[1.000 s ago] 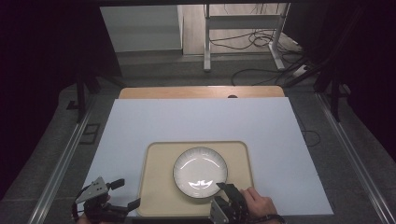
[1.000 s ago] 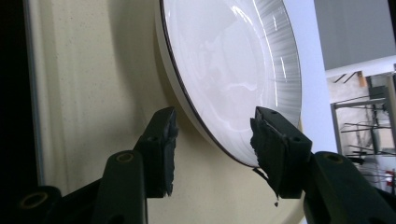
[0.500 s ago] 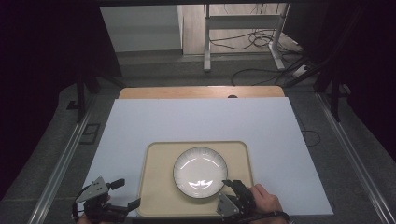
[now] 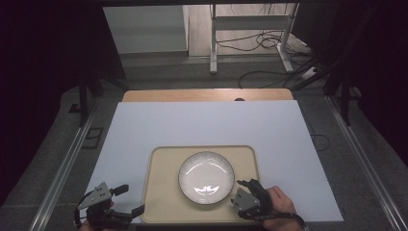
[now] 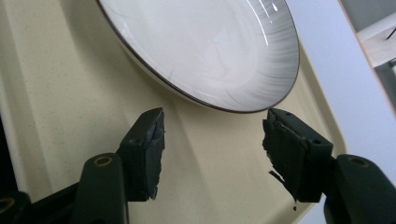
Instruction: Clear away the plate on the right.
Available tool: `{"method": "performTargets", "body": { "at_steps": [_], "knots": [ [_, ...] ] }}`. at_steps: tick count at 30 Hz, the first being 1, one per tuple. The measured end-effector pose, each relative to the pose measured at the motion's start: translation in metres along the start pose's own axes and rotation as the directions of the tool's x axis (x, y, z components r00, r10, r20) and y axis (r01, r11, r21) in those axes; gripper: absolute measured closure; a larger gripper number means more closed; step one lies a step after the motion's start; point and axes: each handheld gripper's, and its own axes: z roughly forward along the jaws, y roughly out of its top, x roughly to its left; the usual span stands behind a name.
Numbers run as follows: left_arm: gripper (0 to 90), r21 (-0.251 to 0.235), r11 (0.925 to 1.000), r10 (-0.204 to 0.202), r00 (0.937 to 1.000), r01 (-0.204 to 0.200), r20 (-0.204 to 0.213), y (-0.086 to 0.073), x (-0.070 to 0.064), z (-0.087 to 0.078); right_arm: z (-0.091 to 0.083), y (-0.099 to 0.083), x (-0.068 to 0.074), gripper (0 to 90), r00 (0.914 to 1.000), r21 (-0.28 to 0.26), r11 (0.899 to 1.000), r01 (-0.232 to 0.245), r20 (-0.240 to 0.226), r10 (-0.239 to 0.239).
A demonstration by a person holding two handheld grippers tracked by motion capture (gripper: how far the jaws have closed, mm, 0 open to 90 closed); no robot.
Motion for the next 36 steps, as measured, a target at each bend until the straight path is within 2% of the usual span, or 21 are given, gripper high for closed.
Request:
{"method": "performTargets", "body": {
  "at_steps": [5, 12, 14, 28, 35, 36],
  "knots": [
    [0.7, 0.002, 1.0000, 0.000, 1.0000, 0.000, 0.001, 0.000, 0.000, 0.000, -0.004, -0.007, -0.012, 33.5, 0.9930, -0.030, 0.993, -0.116, -0.024, 0.116],
    [0.7, 0.004, 1.0000, 0.000, 1.0000, 0.000, 0.003, 0.000, 0.000, 0.000, -0.009, -0.018, -0.024, 27.0, 0.9695, -0.054, 0.968, -0.244, -0.040, 0.242],
    [0.7, 0.005, 1.0000, -0.001, 1.0000, 0.001, 0.003, 0.000, 0.000, 0.000, -0.009, -0.019, -0.026, 26.5, 0.9667, -0.055, 0.966, -0.254, -0.044, 0.252],
    [0.7, 0.006, 1.0000, -0.001, 1.0000, 0.001, 0.003, 0.000, 0.000, 0.001, -0.019, -0.039, -0.038, 14.6, 0.9307, -0.085, 0.927, -0.366, -0.031, 0.364],
    [0.7, 0.006, 1.0000, -0.001, 1.0000, 0.001, 0.002, 0.000, 0.000, 0.001, -0.026, -0.052, -0.043, 12.0, 0.9062, -0.121, 0.898, -0.423, -0.045, 0.420],
    [0.8, 0.006, 1.0000, -0.001, 1.0000, 0.001, 0.002, 0.000, 0.000, 0.001, -0.026, -0.052, -0.043, 12.0, 0.9062, -0.121, 0.898, -0.423, -0.045, 0.420]
  ]
}}
